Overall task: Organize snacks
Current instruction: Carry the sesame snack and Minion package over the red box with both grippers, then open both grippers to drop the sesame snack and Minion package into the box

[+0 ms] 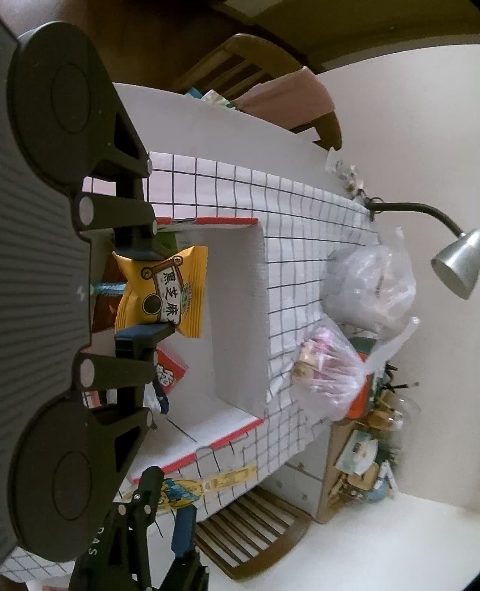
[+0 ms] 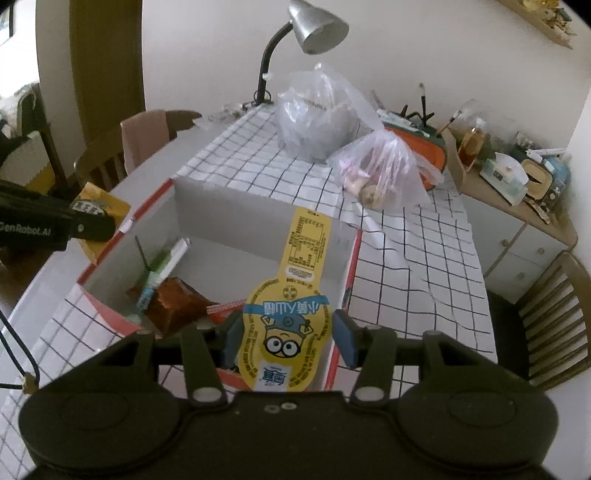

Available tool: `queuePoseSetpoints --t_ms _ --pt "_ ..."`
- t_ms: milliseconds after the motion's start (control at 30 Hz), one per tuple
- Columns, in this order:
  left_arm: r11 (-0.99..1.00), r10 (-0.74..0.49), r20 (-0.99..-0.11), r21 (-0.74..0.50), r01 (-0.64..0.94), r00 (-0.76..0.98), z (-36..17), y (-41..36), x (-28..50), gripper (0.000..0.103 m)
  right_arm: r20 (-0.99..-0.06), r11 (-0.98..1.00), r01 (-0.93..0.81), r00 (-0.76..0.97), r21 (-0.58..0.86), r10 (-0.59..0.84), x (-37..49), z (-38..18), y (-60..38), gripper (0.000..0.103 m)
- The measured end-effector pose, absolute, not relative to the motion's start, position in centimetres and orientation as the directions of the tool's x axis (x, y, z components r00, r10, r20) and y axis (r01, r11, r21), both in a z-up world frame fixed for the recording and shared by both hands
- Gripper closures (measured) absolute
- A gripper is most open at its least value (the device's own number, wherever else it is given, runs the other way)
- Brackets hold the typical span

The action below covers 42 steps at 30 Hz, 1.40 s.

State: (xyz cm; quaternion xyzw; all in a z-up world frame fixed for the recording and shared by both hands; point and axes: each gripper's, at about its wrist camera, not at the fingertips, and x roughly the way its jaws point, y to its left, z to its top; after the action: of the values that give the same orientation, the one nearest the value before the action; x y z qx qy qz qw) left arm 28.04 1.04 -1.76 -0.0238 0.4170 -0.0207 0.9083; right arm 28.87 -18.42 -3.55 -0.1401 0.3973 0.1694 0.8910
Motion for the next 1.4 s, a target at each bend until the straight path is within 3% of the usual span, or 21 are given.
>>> queuePoseSetpoints --t_ms 733,1400 --pt "1.0 -0.003 -0.84 -0.01 -0.01 0.542 -9.1 0.9 31.6 0.07 -0.825 0.901 -0.422 0.542 -0.1 0.162 34.3 -10.9 -15.3 0.053" --pt "1.0 -0.01 -0.854 -0.019 -0.013 0.52 -9.7 -0.3 31.1 0.069 -0.834 0.923 -0.382 0.525 -0.051 0.171 33.8 -11.0 -16.9 0.05"
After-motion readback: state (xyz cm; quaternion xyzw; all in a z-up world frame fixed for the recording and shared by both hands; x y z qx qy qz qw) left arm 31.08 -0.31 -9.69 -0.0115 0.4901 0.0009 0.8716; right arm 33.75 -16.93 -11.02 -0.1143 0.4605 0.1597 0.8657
